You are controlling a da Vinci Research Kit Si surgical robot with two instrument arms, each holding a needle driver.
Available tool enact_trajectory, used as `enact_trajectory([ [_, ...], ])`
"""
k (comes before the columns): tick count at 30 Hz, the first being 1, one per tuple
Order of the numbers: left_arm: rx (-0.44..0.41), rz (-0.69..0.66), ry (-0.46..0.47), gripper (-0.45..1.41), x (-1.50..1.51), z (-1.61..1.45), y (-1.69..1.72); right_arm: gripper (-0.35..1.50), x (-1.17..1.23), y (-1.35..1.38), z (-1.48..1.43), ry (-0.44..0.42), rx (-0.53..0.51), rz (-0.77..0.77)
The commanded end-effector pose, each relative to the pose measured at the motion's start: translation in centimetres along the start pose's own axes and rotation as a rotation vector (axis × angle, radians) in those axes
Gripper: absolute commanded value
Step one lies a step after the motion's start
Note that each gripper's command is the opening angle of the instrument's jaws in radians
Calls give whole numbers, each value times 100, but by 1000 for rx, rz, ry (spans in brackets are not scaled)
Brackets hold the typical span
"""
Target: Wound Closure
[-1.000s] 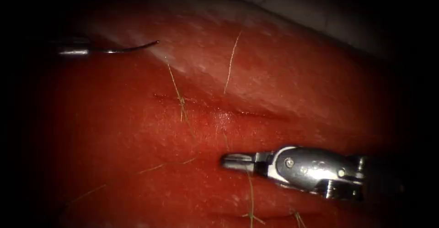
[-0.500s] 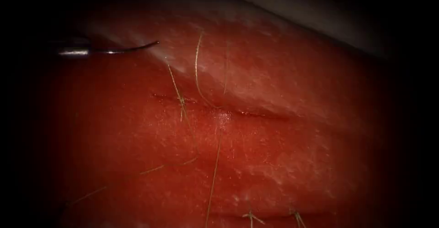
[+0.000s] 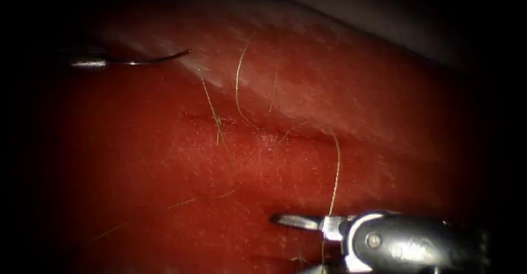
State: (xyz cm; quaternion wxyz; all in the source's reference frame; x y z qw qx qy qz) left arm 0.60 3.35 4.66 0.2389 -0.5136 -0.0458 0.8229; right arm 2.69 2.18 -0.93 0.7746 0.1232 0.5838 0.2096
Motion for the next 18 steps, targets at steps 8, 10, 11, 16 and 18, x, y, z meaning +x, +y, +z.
enact_trajectory([
  [8,-2,1,-2,-35,-6,7,1,123,-6,21,-27,35,-5,5],
  [10,-1,1,-2,-35,-6,7,2,123,-1,25,-45,57,-20,13],
  [11,-1,1,-2,-35,-6,7,2,123,2,29,-61,67,-30,20],
  [16,-4,3,-5,-35,-8,9,3,123,2,51,-106,80,-81,28],
  [18,-5,3,-5,-35,-8,9,3,125,-4,60,-122,74,-104,30],
])
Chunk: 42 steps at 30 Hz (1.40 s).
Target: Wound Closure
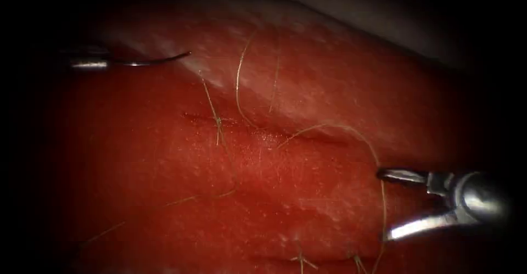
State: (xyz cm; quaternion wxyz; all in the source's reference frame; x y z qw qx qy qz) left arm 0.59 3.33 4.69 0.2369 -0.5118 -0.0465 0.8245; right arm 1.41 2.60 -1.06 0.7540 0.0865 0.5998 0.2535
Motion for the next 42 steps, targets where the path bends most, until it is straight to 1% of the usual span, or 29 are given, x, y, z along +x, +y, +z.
enact_trajectory([
  [1,-2,0,1,-35,-5,7,2,125,-7,8,-3,0,-16,0],
  [3,-3,0,1,-35,-5,7,2,130,-10,16,-16,1,-42,2],
  [5,-3,0,1,-35,-5,7,2,130,-13,20,-22,12,-68,3],
  [6,-3,0,1,-35,-5,7,2,133,-19,22,-19,17,-80,2],
  [8,-2,0,1,-35,-5,7,2,128,-28,21,-6,13,-63,-5],
  [10,-2,0,1,-35,-5,7,2,128,-38,20,14,-2,-58,-12],
  [11,-3,0,1,-35,-5,7,2,128,-48,21,33,3,-59,-19],
  [13,-3,0,1,-35,-5,7,2,128,-61,24,58,4,-66,8],
  [14,-3,0,1,-35,-5,7,2,128,-75,27,82,-3,-74,40],
  [18,-4,-1,1,-35,-3,6,2,125,-99,28,123,-7,-68,104],
  [19,-4,-1,1,-35,-3,6,2,123,-105,27,138,-2,-59,127],
  [22,-4,-2,1,-35,-3,6,2,116,-105,25,153,0,-47,142],
  [23,-4,-1,-2,-35,-3,6,2,108,-103,23,162,0,-45,149],
  [27,-5,-6,-6,-35,-3,6,2,96,-103,22,174,1,-55,154],
  [29,-5,-6,-8,-35,-4,6,1,79,-105,25,177,2,-57,159],
  [30,-5,-6,-8,-35,-4,5,1,57,-106,26,176,2,-56,159],
  [31,-5,-6,-8,-35,-4,5,1,29,-106,26,175,2,-55,159],
  [32,-6,-6,-8,-35,-4,5,1,-25,-106,26,173,2,-45,158],
  [33,-6,-5,-8,-35,-4,5,1,-35,-106,26,172,2,-37,158],
  [35,-6,-6,-8,-35,-4,5,1,-35,-105,27,166,2,-1,164],
  [39,-6,-6,-8,-35,-4,5,1,-35,-100,22,159,-11,-6,166],
  [42,-6,-5,-8,-35,-4,5,1,-35,-93,4,156,-15,5,168],
])
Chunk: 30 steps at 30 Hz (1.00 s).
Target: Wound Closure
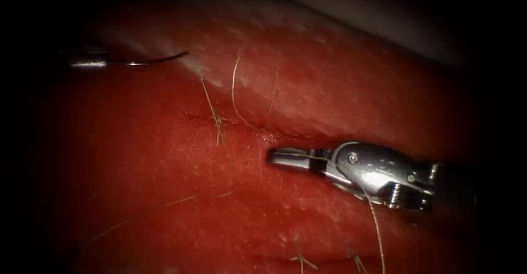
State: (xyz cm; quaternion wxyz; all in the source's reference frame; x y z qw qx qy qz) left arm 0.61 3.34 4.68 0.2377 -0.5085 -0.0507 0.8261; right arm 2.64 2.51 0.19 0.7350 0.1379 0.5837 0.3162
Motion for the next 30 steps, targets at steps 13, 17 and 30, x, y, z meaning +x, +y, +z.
enact_trajectory([
  [13,-2,0,1,-35,-5,6,2,-35,28,-118,-29,-29,191,-18],
  [17,-2,1,1,-35,-6,7,1,-35,35,-140,-37,-34,225,-26],
  [30,0,1,1,-35,-7,8,2,-35,68,-196,-52,-80,346,-66],
])
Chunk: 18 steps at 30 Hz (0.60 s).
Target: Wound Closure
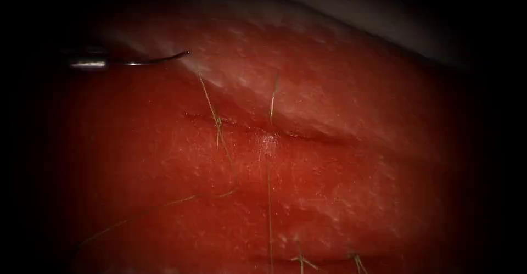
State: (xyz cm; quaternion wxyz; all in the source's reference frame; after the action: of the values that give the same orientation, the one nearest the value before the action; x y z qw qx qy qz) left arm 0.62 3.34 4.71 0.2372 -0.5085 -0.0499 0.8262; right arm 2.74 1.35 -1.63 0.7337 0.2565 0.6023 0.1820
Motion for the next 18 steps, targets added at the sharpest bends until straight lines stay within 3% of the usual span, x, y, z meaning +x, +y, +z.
enact_trajectory([
  [1,-1,0,1,-35,-4,7,2,4,1,9,7,0,-33,-16],
  [2,-1,0,1,-35,-4,7,2,37,3,14,5,-1,-60,-30],
  [3,-1,0,1,-35,-4,7,2,84,5,19,3,-2,-88,-43],
  [4,-1,0,1,-35,-4,7,2,108,7,29,-1,-1,-131,-48],
  [8,-2,0,-2,-35,-4,7,2,116,7,75,-17,-6,-205,-62],
  [12,-2,0,-2,-35,-5,7,2,118,-16,134,-9,-11,-284,-84],
  [18,-3,0,-2,-35,-4,6,2,118,-53,179,4,-6,-326,-105],
])
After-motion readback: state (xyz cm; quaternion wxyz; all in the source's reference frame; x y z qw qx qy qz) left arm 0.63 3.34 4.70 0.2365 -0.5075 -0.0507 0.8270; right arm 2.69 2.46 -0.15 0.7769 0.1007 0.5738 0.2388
